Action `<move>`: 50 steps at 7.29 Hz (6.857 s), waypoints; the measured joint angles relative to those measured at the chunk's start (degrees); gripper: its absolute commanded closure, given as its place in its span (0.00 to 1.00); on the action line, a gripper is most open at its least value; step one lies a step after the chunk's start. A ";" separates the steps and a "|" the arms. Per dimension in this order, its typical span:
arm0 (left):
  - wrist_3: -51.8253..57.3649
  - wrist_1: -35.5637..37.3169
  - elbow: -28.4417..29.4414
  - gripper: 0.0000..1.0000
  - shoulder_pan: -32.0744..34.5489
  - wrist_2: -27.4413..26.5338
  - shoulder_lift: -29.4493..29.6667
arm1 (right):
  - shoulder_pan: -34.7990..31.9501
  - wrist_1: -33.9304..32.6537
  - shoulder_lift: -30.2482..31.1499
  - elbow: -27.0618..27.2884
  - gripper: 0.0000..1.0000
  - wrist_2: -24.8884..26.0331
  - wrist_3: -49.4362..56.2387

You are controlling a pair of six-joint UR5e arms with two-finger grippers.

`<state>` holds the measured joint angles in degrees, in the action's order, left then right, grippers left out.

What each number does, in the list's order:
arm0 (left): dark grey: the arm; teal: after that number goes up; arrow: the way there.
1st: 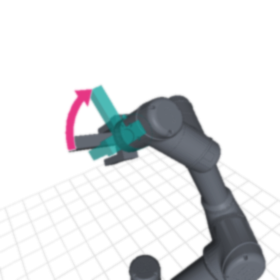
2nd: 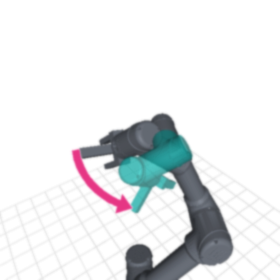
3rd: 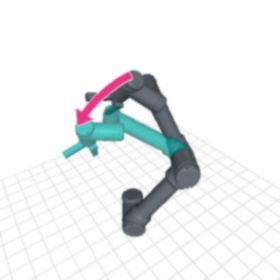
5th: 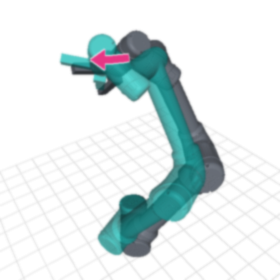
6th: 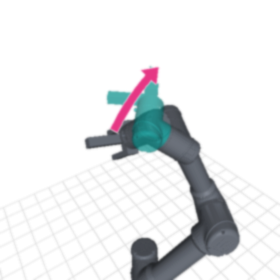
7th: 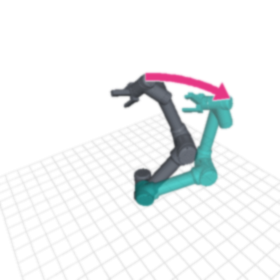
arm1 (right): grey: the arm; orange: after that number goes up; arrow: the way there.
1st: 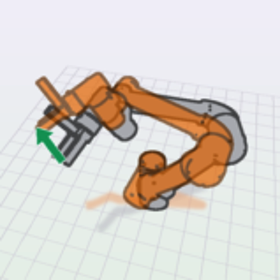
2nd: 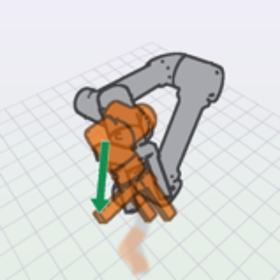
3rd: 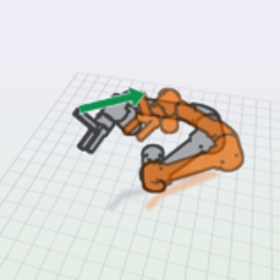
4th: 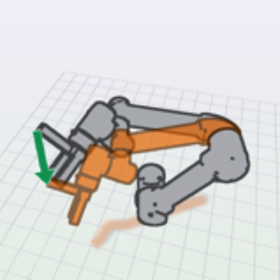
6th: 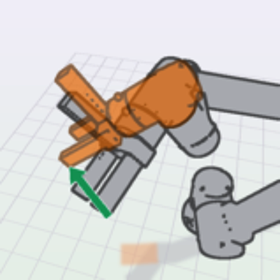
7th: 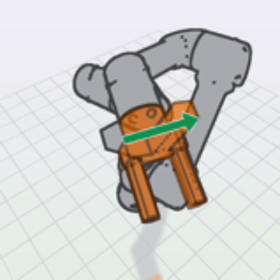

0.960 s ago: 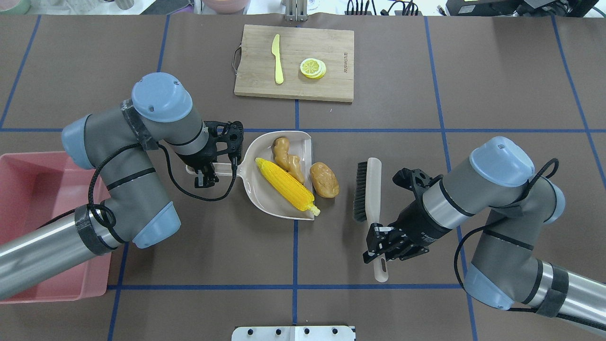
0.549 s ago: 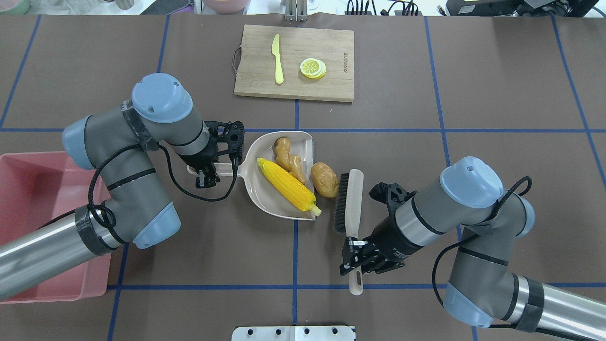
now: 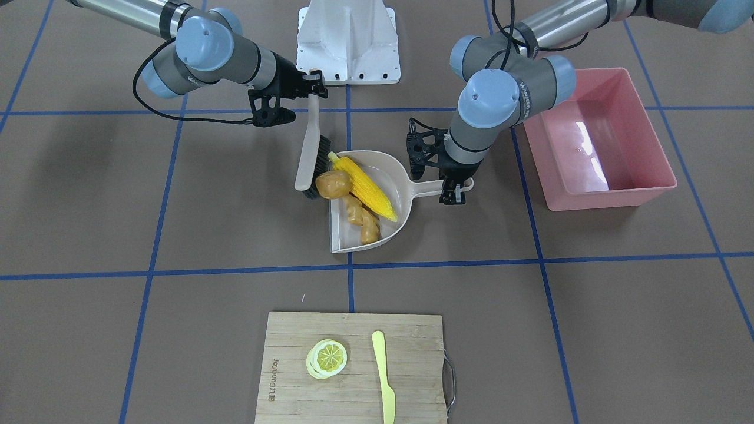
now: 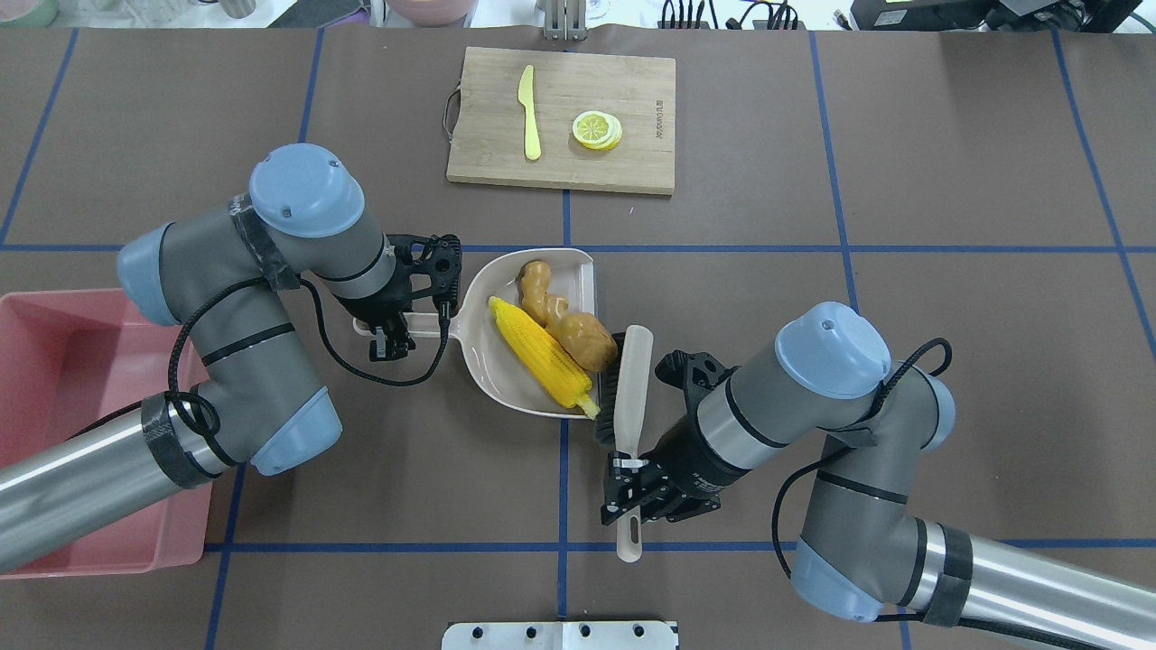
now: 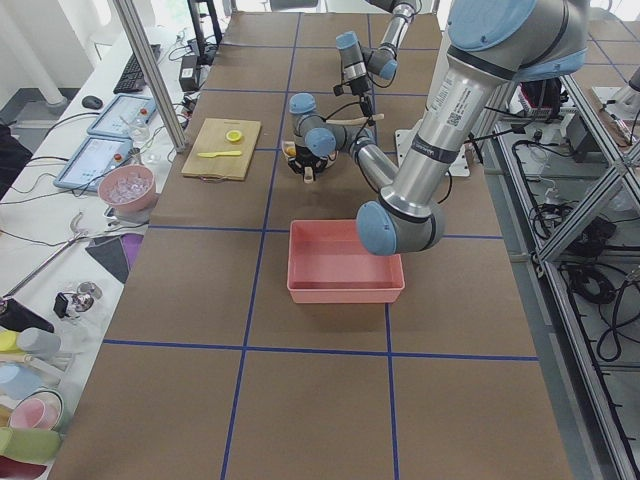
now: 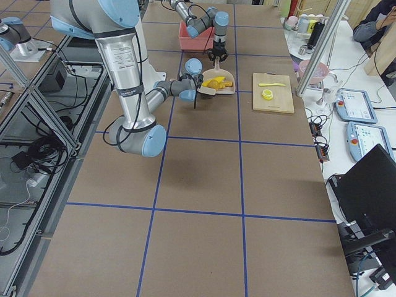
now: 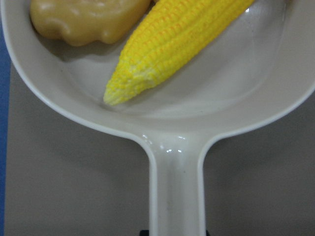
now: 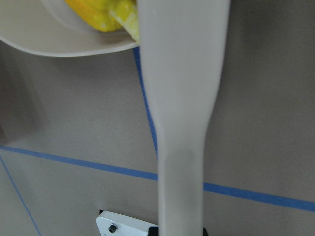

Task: Sweep and dump trash into bin

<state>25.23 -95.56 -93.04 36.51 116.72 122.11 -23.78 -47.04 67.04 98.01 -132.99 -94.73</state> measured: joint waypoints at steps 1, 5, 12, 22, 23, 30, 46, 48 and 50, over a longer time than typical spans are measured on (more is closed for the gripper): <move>0.00 0.00 0.05 1.00 0.00 0.00 -0.01 | 0.02 -0.06 -1.48 -1.23 1.00 0.36 0.16; -0.99 -1.68 -0.27 1.00 0.14 0.00 0.21 | -0.29 -1.90 -5.14 -3.00 1.00 1.11 0.41; -1.75 -2.88 -0.40 1.00 0.53 0.61 -0.02 | -9.71 -3.76 -1.55 -0.35 1.00 -7.73 0.77; -1.67 -2.88 -0.25 1.00 0.78 0.70 -0.11 | -17.19 -4.25 0.71 -11.18 1.00 -11.86 37.37; -1.67 -2.88 -0.23 1.00 0.81 0.70 -0.11 | -17.08 -4.27 -0.45 -12.55 1.00 -11.79 37.92; -1.59 -2.81 -0.38 1.00 1.15 0.79 -0.19 | -11.04 -7.90 -6.28 -14.60 1.00 -11.30 36.70; -3.98 -3.89 -6.91 1.00 3.09 1.99 -3.63 | -10.44 -47.49 -14.92 4.76 1.00 -3.60 29.63; -5.39 -6.23 -6.74 1.00 2.95 3.63 -4.47 | -9.89 -47.70 -14.22 4.64 1.00 -2.11 30.44; -8.17 -10.87 -6.52 1.00 3.05 4.68 -5.04 | -9.52 -47.63 -13.10 4.71 1.00 -1.25 31.34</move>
<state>17.06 -106.43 -99.55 39.56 121.40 117.06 -33.30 -94.67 53.93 102.72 -134.24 -63.39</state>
